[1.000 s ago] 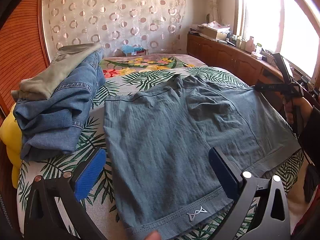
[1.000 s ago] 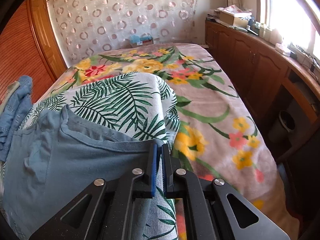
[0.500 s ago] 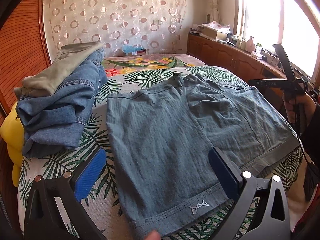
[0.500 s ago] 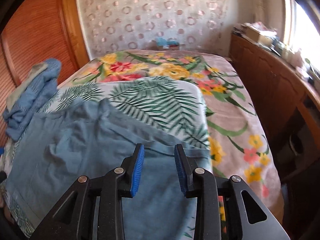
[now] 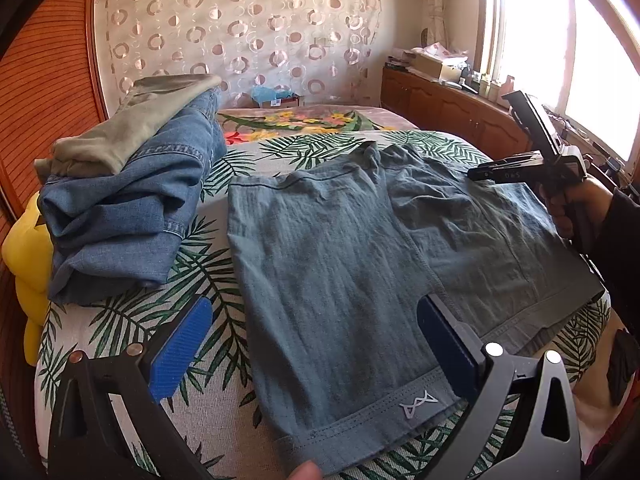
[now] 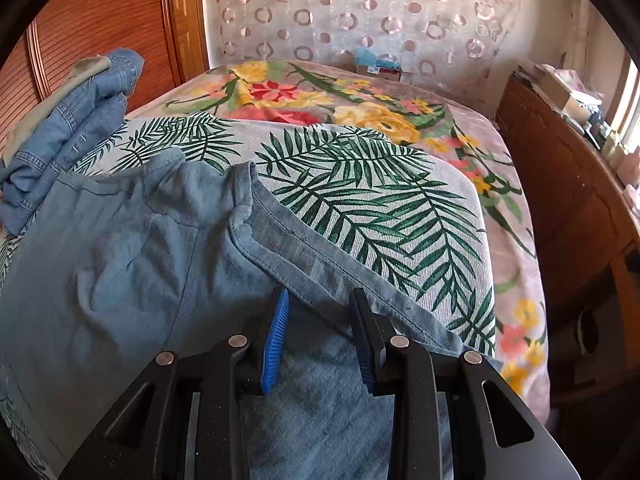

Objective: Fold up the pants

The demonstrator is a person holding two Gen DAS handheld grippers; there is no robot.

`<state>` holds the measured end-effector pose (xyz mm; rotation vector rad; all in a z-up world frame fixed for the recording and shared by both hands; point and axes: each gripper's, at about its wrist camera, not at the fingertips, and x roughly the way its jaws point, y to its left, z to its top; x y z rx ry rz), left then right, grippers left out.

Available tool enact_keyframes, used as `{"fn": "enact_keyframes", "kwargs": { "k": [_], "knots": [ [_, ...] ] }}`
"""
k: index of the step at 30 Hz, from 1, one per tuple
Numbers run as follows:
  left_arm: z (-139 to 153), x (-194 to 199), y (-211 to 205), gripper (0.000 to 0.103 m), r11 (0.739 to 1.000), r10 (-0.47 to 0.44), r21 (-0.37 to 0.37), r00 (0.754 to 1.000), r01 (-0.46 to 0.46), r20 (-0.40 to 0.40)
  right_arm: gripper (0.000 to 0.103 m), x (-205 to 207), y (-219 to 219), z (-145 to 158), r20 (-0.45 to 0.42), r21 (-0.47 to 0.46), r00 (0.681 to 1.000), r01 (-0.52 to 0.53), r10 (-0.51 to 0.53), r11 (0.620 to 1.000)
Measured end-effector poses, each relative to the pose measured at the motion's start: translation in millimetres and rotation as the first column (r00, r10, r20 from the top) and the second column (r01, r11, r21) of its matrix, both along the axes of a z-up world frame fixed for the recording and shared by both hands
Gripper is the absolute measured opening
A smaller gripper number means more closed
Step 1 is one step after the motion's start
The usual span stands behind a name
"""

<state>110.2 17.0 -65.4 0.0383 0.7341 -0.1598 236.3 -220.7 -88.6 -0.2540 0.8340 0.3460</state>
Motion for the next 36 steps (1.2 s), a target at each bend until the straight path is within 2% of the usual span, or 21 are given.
{"fn": "enact_keyframes", "kwargs": {
  "k": [1,2,3,9,14,17,22,24,26,32,36],
  "knots": [
    [-0.4,-0.2,0.6,0.102,1.000,0.001,-0.002,1.000,-0.001,0.000,0.027,-0.4,-1.4,1.7,0.006,-0.012,1.000,-0.007,0.007,1.000],
    [-0.7,-0.4,1.2,0.102,1.000,0.002,-0.004,1.000,-0.002,-0.001,0.008,-1.7,-1.4,2.5,0.008,-0.016,1.000,-0.023,0.023,1.000],
    [-1.1,-0.5,1.6,0.102,1.000,0.002,-0.005,1.000,-0.002,-0.003,0.004,-1.6,1.0,0.7,0.008,-0.017,0.999,-0.036,0.036,0.999],
    [-2.0,-2.1,2.4,0.102,1.000,0.000,-0.008,1.000,0.000,-0.005,0.001,2.4,2.0,4.0,0.075,-0.030,0.997,0.024,-0.022,0.999],
    [-3.1,-3.9,2.5,0.102,1.000,-0.003,-0.009,1.000,0.003,-0.009,0.001,10.3,4.2,-0.9,0.077,-0.049,0.995,0.070,-0.066,0.996],
    [-3.4,-4.6,2.7,0.102,1.000,-0.004,-0.009,1.000,0.004,-0.010,0.002,10.5,1.9,-0.1,0.063,-0.003,0.994,0.086,-0.085,0.996],
    [-4.2,-10.0,6.1,0.102,1.000,0.000,0.002,1.000,0.000,-0.011,0.012,-21.8,-0.1,13.5,0.078,0.092,0.995,0.059,-0.067,0.994],
    [-4.5,-12.7,8.3,0.102,1.000,0.001,0.005,1.000,-0.001,-0.011,0.031,-46.8,-5.8,15.5,0.088,0.119,0.995,0.040,-0.051,0.992],
    [-6.0,-14.7,11.0,0.102,1.000,0.001,0.001,1.000,-0.001,-0.015,0.037,-76.1,-10.7,13.9,0.095,0.127,0.994,0.031,-0.044,0.991],
    [-11.8,-20.7,15.7,0.102,1.000,0.004,0.006,0.999,-0.004,-0.035,0.038,-147.5,-28.5,2.1,0.112,0.120,0.992,0.051,-0.064,0.991],
    [-15.3,-24.9,18.1,0.102,1.000,0.005,0.003,0.999,-0.004,-0.050,0.038,-177.8,-37.8,-4.7,0.096,0.122,0.992,0.075,-0.087,0.990]
  ]
}}
